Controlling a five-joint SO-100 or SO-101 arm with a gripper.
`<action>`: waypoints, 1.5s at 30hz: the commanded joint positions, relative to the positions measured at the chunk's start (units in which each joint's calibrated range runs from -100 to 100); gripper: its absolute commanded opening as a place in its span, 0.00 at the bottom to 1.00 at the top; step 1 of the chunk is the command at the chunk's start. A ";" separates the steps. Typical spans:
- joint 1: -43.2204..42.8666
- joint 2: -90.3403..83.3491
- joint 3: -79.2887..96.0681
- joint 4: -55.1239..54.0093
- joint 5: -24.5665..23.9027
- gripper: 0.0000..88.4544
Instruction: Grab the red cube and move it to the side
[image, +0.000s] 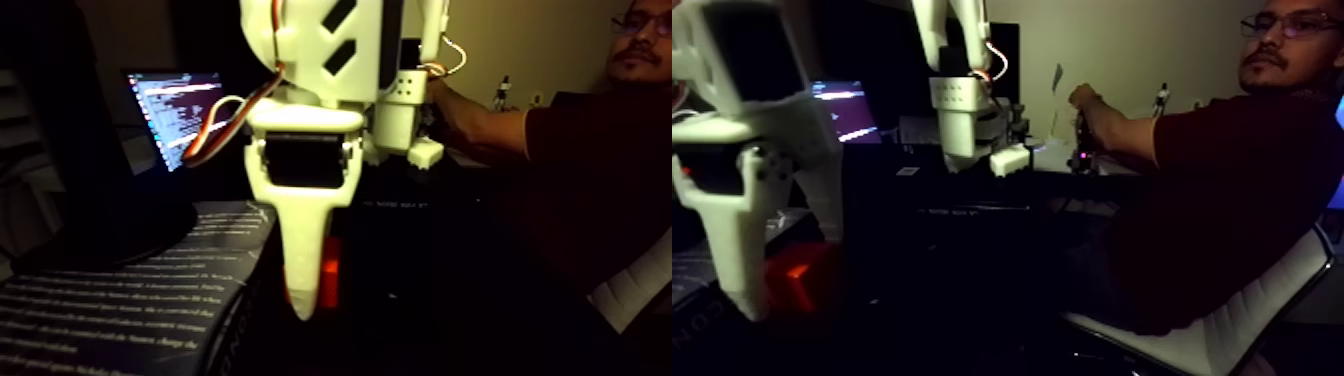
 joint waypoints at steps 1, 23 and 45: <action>0.24 -0.23 -1.14 -0.56 0.36 0.36; -0.18 -0.65 -0.87 0.45 0.04 0.02; -1.01 -21.99 -0.42 10.25 0.47 0.02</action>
